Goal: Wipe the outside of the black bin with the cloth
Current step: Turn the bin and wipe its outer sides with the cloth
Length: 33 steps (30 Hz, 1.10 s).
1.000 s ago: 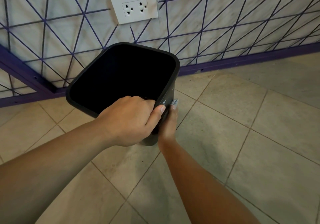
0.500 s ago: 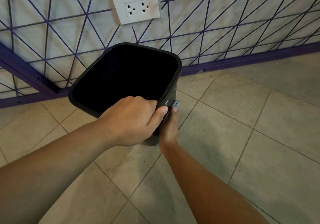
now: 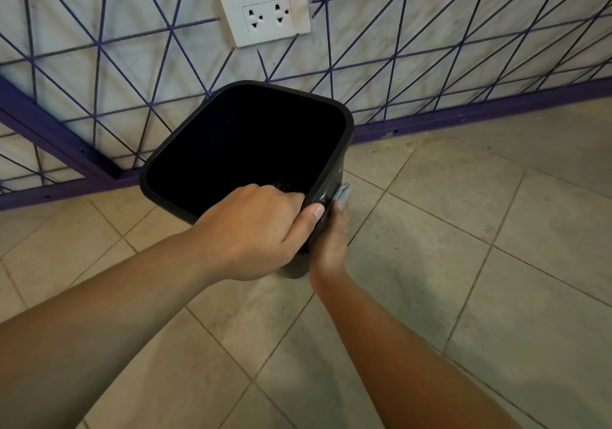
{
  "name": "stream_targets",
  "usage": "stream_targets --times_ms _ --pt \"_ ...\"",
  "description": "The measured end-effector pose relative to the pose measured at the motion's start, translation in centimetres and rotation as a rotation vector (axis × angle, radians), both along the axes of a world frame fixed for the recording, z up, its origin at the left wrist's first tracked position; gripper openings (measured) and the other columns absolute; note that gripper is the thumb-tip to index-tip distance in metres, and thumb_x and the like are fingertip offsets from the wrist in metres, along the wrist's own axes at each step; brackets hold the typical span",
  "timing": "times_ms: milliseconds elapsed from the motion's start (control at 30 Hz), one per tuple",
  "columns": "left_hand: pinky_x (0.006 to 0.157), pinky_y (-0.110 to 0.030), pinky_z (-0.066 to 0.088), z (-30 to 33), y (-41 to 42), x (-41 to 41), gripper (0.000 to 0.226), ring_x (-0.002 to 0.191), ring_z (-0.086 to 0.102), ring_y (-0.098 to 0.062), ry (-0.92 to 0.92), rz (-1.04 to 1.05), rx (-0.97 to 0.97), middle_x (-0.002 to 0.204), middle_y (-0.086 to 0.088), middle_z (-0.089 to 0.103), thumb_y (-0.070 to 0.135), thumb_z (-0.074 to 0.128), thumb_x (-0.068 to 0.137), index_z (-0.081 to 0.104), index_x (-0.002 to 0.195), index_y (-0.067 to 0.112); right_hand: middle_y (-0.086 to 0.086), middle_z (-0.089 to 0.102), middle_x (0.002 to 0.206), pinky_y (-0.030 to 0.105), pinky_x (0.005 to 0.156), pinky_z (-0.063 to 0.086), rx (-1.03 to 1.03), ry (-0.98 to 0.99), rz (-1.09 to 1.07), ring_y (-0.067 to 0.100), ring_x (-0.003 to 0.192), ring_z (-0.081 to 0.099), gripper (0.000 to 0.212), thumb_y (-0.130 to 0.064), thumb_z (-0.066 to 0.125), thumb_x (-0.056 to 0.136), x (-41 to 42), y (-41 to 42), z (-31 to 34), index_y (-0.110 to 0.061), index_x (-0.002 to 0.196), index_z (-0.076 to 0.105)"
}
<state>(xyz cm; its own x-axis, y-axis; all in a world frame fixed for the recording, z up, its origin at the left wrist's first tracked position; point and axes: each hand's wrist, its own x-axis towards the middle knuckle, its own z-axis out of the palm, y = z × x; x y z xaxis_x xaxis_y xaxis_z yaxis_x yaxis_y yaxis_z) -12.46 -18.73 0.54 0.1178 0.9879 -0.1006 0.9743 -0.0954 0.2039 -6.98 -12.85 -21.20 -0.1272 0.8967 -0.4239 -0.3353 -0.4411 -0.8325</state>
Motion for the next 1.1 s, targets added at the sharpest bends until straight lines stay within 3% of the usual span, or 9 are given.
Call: stream_targets --times_ms 167,300,400,500,567,667,833,967,1100 --pt "0.053 -0.031 0.036 0.1 -0.1 0.0 0.049 0.052 0.049 -0.011 0.005 0.003 -0.003 0.057 0.005 0.049 0.052 0.018 0.094 0.046 0.068 0.023 -0.007 0.046 0.165 0.058 0.129 0.027 -0.105 0.045 -0.015 0.020 0.156 0.038 0.123 -0.113 0.041 0.051 -0.8 1.4 -3.9 -0.048 0.156 0.045" --pt "0.055 -0.031 0.044 0.0 -0.1 0.0 0.052 0.055 0.055 -0.011 -0.002 0.005 -0.002 0.059 0.005 0.054 0.053 0.017 0.094 0.052 0.073 0.022 0.000 0.046 0.165 0.058 0.128 0.030 -0.040 -0.003 0.013 0.021 0.154 0.040 0.100 -0.097 0.039 0.075 -0.3 -0.1 -1.3 -0.042 0.159 0.042" --pt "0.054 -0.032 0.039 -0.1 0.0 -0.1 0.052 0.053 0.052 -0.011 -0.014 0.008 0.004 0.058 0.005 0.052 0.053 0.018 0.094 0.050 0.069 0.021 0.001 0.051 0.159 0.059 0.126 0.033 -0.090 0.071 0.005 0.024 0.149 0.047 0.098 -0.094 0.045 0.071 -0.2 0.6 -0.8 -0.043 0.154 0.049" --pt "0.054 -0.029 0.037 -0.1 -0.1 0.0 0.052 0.052 0.052 -0.010 -0.036 0.015 0.007 0.056 0.006 0.051 0.053 0.017 0.095 0.049 0.067 0.023 0.000 0.047 0.164 0.058 0.127 0.032 -0.040 0.048 0.025 0.022 0.154 0.041 0.087 -0.085 0.044 0.081 -0.4 -0.7 0.2 -0.042 0.157 0.047" --pt "0.054 -0.030 0.039 0.0 0.0 0.0 0.052 0.052 0.052 -0.011 -0.035 0.011 0.014 0.056 0.005 0.051 0.053 0.015 0.095 0.049 0.067 0.025 0.002 0.046 0.165 0.059 0.126 0.033 -0.005 0.021 0.000 0.024 0.154 0.041 0.090 -0.085 0.043 0.081 -0.5 -1.1 -0.6 -0.040 0.159 0.043" --pt "0.053 -0.028 0.035 0.0 -0.1 0.0 0.051 0.051 0.050 -0.010 -0.040 0.012 0.017 0.055 0.006 0.049 0.053 0.013 0.095 0.047 0.067 0.027 0.000 0.049 0.163 0.058 0.126 0.034 -0.116 0.099 -0.018 0.024 0.147 0.048 0.094 -0.088 0.044 0.074 -0.2 -0.1 -0.8 -0.044 0.158 0.044" --pt "0.053 -0.027 0.035 -0.1 -0.2 0.0 0.049 0.051 0.050 -0.009 -0.029 0.010 0.031 0.055 0.007 0.048 0.052 0.013 0.095 0.046 0.068 0.029 0.000 0.044 0.167 0.060 0.128 0.029 -0.021 0.008 -0.024 0.022 0.157 0.037 0.091 -0.089 0.042 0.083 -0.7 -1.1 -1.1 -0.040 0.159 0.042" --pt "0.053 -0.028 0.033 -0.2 -0.2 -0.1 0.050 0.052 0.050 -0.011 -0.034 0.006 0.035 0.056 0.006 0.049 0.052 0.014 0.096 0.048 0.068 0.027 -0.006 0.045 0.166 0.058 0.128 0.030 -0.098 0.060 -0.003 0.019 0.153 0.041 0.123 -0.110 0.043 0.054 -0.6 -0.3 -1.8 -0.046 0.158 0.042" --pt "0.053 -0.029 0.037 -0.1 -0.1 0.0 0.050 0.052 0.051 -0.010 -0.029 0.014 0.024 0.055 0.006 0.048 0.052 0.014 0.095 0.048 0.068 0.026 0.000 0.043 0.167 0.058 0.127 0.032 -0.075 0.020 0.030 0.022 0.155 0.039 0.098 -0.093 0.042 0.076 -0.2 -1.2 -0.8 -0.043 0.159 0.041"
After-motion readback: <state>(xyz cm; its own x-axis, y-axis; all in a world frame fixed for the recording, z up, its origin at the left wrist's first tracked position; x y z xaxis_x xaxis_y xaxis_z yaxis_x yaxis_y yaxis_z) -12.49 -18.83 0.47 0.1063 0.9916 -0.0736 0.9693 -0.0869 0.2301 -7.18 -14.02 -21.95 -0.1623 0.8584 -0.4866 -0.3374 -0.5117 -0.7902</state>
